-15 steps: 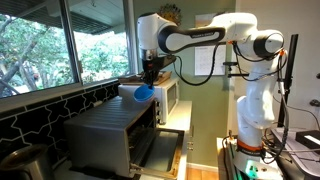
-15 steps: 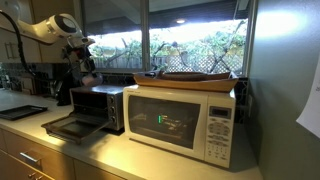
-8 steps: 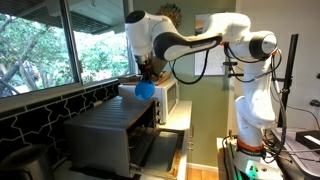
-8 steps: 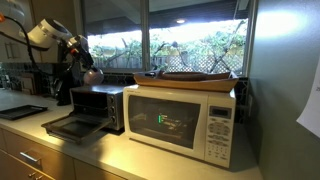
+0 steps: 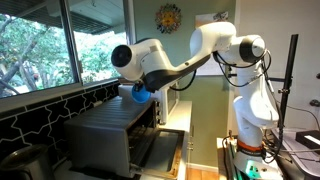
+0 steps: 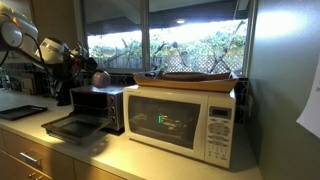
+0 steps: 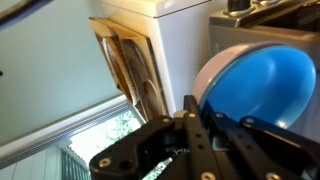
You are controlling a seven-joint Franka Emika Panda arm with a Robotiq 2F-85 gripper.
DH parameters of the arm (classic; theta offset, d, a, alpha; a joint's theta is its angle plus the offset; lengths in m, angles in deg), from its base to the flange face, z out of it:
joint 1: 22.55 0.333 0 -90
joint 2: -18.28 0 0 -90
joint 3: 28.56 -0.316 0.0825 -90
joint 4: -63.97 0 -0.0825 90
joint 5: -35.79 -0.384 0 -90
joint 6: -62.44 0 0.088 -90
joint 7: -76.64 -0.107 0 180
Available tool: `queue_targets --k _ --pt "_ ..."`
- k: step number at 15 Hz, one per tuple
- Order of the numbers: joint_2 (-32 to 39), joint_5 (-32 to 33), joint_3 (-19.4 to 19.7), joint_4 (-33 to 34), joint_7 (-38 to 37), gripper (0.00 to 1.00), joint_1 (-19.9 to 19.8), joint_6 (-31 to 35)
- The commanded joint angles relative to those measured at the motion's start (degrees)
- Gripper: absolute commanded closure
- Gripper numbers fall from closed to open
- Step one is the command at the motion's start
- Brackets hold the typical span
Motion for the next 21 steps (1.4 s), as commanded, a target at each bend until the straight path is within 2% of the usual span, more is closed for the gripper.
queue_targets --k 1,13,20,21 --pt "1.80 7.76 1.39 -1.58 2.05 0.98 3.06 -2.43" --pt "2.95 16.95 1.57 -9.81 1.28 0.98 4.81 -1.19" --pt "3.37 16.68 0.74 -11.27 1.21 0.98 5.78 -2.09" --pt "3.39 16.42 0.65 -11.09 1.12 0.90 5.85 -1.97"
